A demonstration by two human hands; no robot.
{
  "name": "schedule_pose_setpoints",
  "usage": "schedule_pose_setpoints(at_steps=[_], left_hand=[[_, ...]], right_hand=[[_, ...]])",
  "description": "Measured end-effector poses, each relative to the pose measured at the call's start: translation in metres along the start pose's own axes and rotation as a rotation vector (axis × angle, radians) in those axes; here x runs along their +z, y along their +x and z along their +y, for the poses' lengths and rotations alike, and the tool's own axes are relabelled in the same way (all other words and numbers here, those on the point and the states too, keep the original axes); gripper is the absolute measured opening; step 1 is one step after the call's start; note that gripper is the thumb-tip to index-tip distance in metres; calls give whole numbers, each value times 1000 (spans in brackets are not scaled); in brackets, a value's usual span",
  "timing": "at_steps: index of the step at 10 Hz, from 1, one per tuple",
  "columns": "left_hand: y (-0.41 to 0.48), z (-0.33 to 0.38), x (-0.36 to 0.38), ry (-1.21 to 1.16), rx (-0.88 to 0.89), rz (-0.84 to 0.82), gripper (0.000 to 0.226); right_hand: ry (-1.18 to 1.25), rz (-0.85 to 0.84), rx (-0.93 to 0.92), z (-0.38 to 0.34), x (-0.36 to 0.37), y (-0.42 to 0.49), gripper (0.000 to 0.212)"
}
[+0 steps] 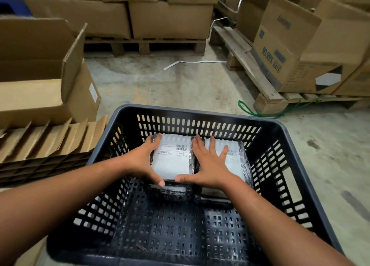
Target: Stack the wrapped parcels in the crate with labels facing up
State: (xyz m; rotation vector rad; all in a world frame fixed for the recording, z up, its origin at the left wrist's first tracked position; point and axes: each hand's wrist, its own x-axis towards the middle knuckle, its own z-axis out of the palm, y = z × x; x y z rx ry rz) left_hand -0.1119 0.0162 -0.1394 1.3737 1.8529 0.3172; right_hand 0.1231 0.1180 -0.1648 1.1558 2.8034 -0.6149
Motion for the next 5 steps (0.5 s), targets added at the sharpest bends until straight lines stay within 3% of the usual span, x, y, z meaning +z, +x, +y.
schedule_pose_setpoints(at_steps=[2, 3, 4, 5], left_hand=[[-1, 3, -2, 2, -9, -20, 170], [-5, 5, -1, -13, -1, -49, 163], [-5, 5, -10, -97, -11, -35, 136], [-2, 22, 4, -203, -75, 301, 83]], right_hand=[[35, 32, 11, -8, -5, -5, 146], [79, 83, 32, -12, -7, -11, 132], [277, 74, 53, -11, -11, -15, 109], [489, 126, 122, -8, -41, -23, 92]])
